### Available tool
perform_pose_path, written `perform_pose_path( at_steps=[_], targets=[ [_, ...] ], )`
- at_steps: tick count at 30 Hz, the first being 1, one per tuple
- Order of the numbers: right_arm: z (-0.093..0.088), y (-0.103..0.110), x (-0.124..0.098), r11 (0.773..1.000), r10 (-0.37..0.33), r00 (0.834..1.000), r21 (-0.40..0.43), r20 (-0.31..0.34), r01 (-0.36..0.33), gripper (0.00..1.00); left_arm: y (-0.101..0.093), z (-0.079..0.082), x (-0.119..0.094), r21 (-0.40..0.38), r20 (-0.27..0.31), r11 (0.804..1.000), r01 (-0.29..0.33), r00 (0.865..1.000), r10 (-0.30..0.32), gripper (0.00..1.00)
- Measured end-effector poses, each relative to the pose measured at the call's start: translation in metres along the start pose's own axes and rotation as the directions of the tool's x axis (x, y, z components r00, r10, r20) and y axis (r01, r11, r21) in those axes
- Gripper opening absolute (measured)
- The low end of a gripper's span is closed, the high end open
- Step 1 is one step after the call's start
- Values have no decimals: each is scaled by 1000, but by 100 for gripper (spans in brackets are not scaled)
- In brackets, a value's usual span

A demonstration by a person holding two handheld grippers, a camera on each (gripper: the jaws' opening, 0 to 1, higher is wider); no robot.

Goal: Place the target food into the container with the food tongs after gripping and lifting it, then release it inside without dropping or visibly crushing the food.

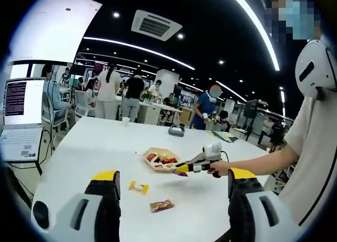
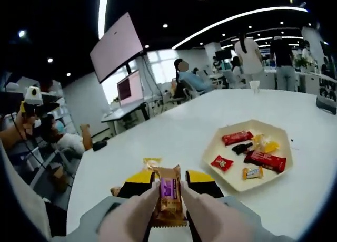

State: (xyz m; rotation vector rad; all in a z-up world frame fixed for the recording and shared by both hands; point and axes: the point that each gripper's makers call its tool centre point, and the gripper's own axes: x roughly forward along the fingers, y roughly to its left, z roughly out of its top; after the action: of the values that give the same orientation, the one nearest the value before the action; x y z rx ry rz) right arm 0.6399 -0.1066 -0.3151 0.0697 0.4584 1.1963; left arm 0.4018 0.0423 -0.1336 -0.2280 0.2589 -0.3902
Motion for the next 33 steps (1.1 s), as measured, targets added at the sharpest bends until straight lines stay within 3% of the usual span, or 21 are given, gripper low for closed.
perform_pose_path(
  at_steps=[4,10,17,26,31,33],
  targets=[
    [5,-2,-10,1000,-22,999,20,26,21,22,1,1,2,8,-11,1000,14,1000,-14,83],
    [15,-12,-26,999,-52,997,0,50,52,22,2,1,10,-14,19,1000,25,1000,-25,83],
    [26,-31,-34,993,-104,991,57,87,100,22,-8,-2,14,16,-16,999,45,999,-45,84],
    [35,-33,-43,991,-126,986,63,107,120,22,-6,2,19,15,13,999,51,999,-51,84],
    [39,-34,-39,988,-134,984,97,118,123,22,-8,6,11,26,24,999,41,999,-42,84],
    [43,-32,-39,987,-137,983,97,123,126,22,-5,11,5,-3,71,1000,31,997,-31,85]
  ],
)
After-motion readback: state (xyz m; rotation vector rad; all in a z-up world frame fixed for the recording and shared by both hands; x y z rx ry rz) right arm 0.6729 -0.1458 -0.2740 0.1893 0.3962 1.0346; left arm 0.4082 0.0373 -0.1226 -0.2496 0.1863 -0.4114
